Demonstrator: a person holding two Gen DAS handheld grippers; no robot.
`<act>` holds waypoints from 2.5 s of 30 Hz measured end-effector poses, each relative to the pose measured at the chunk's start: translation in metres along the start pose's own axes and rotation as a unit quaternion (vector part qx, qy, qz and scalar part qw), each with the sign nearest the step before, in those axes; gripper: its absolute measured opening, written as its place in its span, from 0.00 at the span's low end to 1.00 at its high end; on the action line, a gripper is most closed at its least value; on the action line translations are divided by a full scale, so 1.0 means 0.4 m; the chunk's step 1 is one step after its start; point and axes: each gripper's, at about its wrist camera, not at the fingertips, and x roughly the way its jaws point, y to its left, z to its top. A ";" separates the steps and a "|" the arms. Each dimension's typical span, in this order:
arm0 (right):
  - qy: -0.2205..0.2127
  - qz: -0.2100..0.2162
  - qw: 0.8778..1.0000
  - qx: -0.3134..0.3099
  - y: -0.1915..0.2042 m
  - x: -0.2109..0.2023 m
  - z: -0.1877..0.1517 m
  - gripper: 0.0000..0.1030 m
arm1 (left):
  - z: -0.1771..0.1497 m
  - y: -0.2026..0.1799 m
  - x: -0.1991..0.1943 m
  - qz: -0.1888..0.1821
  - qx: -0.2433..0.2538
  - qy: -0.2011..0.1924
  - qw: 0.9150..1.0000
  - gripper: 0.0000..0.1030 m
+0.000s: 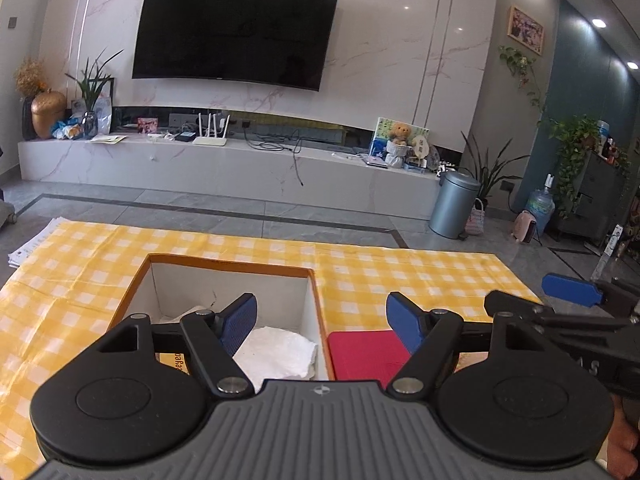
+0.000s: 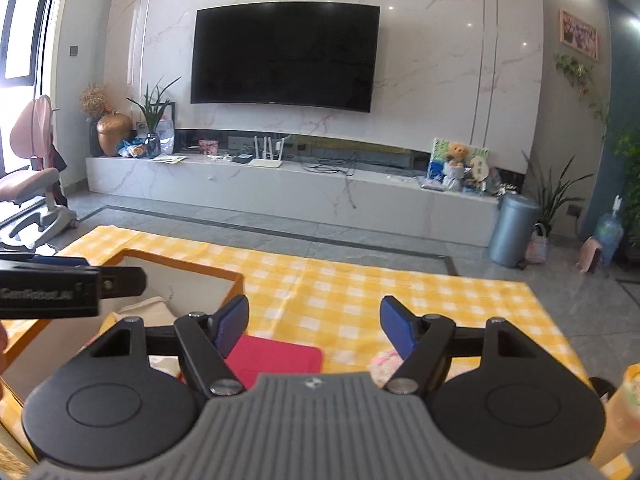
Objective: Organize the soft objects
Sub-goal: 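Withdraw both tools from the box back over the table, then close the right tool on the bear-shaped sponge while the left tool closes on the mesh bag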
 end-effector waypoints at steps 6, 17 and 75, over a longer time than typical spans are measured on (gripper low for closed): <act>0.010 -0.009 1.000 0.003 -0.072 -0.045 0.005 0.73 | -0.014 -0.057 -0.020 -0.013 0.027 -0.009 1.000 0.84; 0.088 -0.037 0.991 0.090 -0.331 0.029 -0.092 0.76 | -0.041 -0.208 -0.006 -0.032 0.065 0.018 0.997 0.84; 0.235 -0.132 0.946 0.180 -0.531 0.218 -0.264 0.76 | -0.273 -0.550 0.257 -0.036 0.160 0.088 0.983 0.87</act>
